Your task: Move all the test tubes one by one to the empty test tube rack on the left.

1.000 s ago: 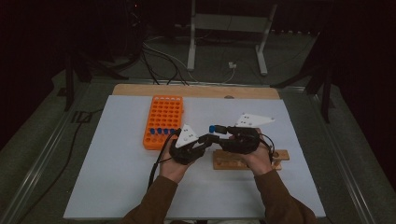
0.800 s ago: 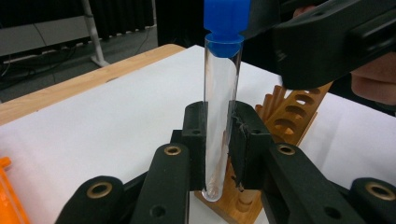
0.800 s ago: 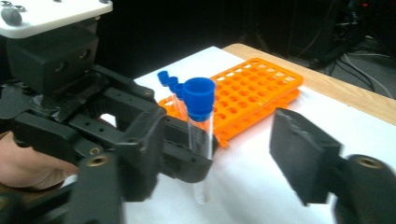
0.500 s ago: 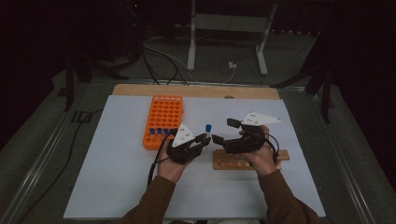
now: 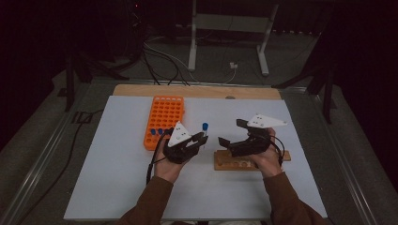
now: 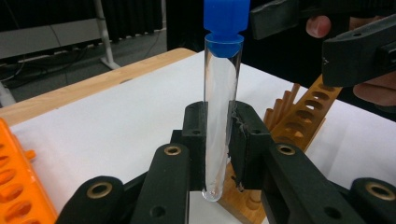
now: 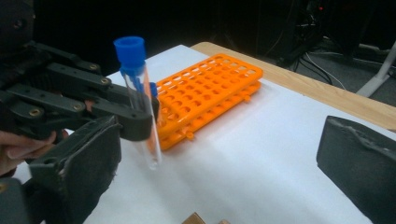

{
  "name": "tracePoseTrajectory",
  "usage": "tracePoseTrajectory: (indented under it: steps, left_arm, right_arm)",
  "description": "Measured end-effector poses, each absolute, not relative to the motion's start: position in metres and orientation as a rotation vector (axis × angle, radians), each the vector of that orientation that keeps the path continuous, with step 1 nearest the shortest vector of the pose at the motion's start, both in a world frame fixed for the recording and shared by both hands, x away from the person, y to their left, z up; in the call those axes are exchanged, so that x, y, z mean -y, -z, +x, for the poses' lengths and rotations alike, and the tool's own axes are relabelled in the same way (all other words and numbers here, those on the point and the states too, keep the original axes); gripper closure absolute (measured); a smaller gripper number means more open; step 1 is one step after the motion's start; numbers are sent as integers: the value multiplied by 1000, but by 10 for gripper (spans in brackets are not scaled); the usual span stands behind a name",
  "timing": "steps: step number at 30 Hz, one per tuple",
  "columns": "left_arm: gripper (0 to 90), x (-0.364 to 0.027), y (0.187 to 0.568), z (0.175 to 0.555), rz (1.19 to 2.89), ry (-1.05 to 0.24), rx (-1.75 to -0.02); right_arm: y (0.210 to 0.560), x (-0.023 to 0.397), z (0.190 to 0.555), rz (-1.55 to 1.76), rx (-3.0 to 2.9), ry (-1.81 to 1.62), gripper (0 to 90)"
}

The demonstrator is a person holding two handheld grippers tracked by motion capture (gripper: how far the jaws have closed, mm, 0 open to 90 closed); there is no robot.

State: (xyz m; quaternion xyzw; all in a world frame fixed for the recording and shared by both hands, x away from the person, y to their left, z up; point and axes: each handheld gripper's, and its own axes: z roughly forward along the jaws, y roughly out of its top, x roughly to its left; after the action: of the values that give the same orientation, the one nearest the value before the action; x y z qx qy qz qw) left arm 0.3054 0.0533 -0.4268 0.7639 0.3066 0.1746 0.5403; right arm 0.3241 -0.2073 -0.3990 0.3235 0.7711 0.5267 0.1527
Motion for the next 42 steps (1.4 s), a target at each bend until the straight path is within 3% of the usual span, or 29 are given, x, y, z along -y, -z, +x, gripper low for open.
tracePoseTrajectory:
  steps: [42]
  left_arm:
    - [783, -130, 416, 304, 1705, -514, -871]
  right_arm:
    - [420, 271, 318, 1058, -2097, -1428, 0]
